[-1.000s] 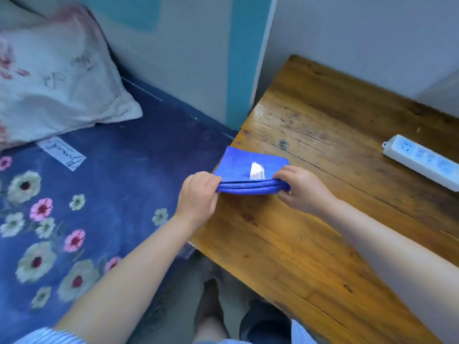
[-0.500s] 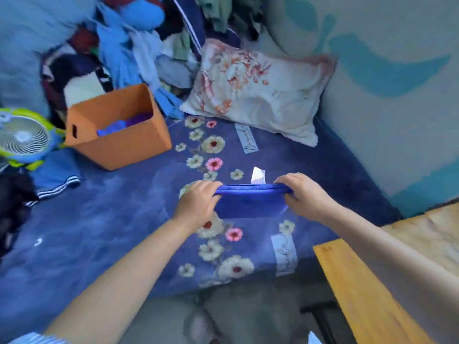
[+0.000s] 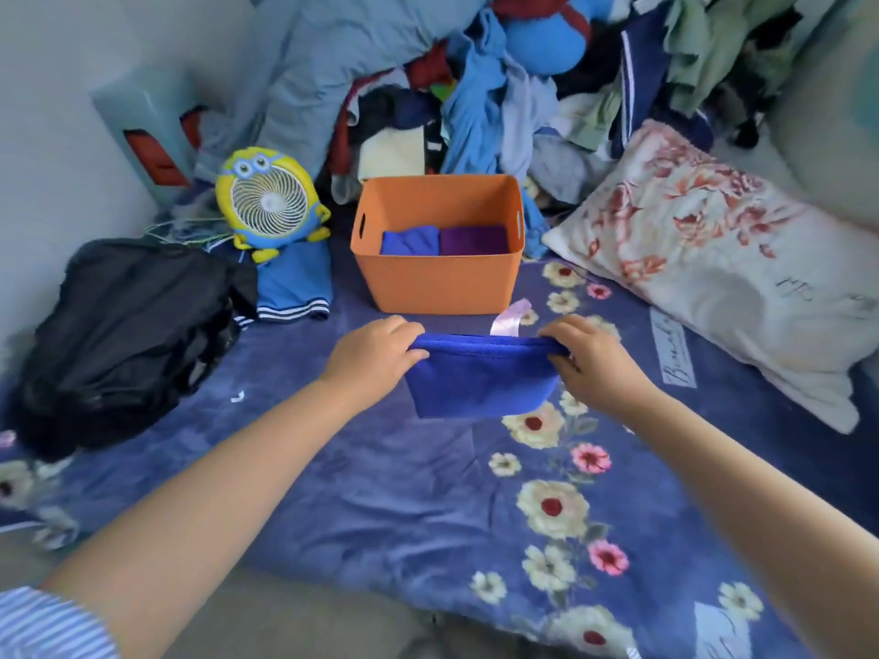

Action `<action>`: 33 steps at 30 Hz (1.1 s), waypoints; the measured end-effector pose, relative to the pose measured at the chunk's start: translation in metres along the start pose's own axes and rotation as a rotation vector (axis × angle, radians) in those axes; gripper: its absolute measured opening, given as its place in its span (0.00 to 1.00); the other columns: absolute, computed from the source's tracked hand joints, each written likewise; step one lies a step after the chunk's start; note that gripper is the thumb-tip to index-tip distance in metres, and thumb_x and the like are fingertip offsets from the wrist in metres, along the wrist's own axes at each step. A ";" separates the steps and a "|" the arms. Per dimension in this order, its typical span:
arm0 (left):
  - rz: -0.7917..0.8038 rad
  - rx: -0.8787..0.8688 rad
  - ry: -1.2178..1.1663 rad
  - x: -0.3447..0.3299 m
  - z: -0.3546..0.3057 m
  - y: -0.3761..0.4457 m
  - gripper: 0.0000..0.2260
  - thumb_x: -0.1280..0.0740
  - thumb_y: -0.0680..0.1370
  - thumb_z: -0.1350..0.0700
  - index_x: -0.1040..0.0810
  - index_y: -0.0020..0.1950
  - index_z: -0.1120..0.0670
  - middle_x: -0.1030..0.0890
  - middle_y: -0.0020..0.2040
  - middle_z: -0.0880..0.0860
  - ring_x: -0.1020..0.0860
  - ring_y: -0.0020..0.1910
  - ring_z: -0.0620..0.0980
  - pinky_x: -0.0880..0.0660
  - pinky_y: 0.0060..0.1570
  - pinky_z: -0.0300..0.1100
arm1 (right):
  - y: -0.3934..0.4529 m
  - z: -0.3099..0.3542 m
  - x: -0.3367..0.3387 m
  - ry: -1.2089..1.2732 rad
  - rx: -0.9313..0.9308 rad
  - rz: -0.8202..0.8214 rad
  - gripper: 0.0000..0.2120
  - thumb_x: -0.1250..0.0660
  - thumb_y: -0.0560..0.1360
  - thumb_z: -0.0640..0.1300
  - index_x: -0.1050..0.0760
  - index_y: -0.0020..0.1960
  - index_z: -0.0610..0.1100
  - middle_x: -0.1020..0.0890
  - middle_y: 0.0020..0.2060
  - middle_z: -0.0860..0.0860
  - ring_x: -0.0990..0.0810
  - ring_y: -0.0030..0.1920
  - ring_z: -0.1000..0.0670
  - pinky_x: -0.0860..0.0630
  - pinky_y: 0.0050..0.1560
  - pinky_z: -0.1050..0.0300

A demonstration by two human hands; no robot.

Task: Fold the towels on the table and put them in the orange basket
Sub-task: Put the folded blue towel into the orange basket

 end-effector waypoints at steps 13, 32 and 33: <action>-0.097 0.243 -0.430 0.006 0.079 0.160 0.07 0.37 0.77 0.60 0.24 0.51 0.61 0.23 0.44 0.56 0.26 0.47 0.57 0.35 0.42 0.43 | 0.190 -0.029 0.003 0.167 -0.044 -0.107 0.16 0.41 0.71 0.27 0.26 0.57 0.34 0.25 0.52 0.37 0.26 0.53 0.40 0.39 0.44 0.67; -0.029 0.543 -0.521 -0.122 0.259 0.391 0.14 0.41 0.79 0.58 0.32 0.64 0.61 0.25 0.59 0.59 0.27 0.59 0.57 0.32 0.52 0.43 | 0.462 -0.097 -0.152 0.357 -0.287 0.096 0.15 0.42 0.73 0.29 0.27 0.58 0.35 0.21 0.53 0.37 0.25 0.54 0.41 0.37 0.43 0.62; 0.018 0.548 -0.467 -0.134 0.262 0.391 0.15 0.42 0.79 0.57 0.33 0.65 0.60 0.26 0.61 0.59 0.27 0.60 0.58 0.32 0.53 0.45 | 0.461 -0.102 -0.167 0.376 -0.325 0.140 0.14 0.42 0.73 0.30 0.27 0.58 0.36 0.21 0.53 0.37 0.25 0.54 0.41 0.36 0.42 0.63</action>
Point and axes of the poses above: each hand's wrist, its own y-axis towards the middle knuckle, its own x-axis out of the back of the hand, z = x × y, the point moved 7 cm from there along y, towards the middle knuckle
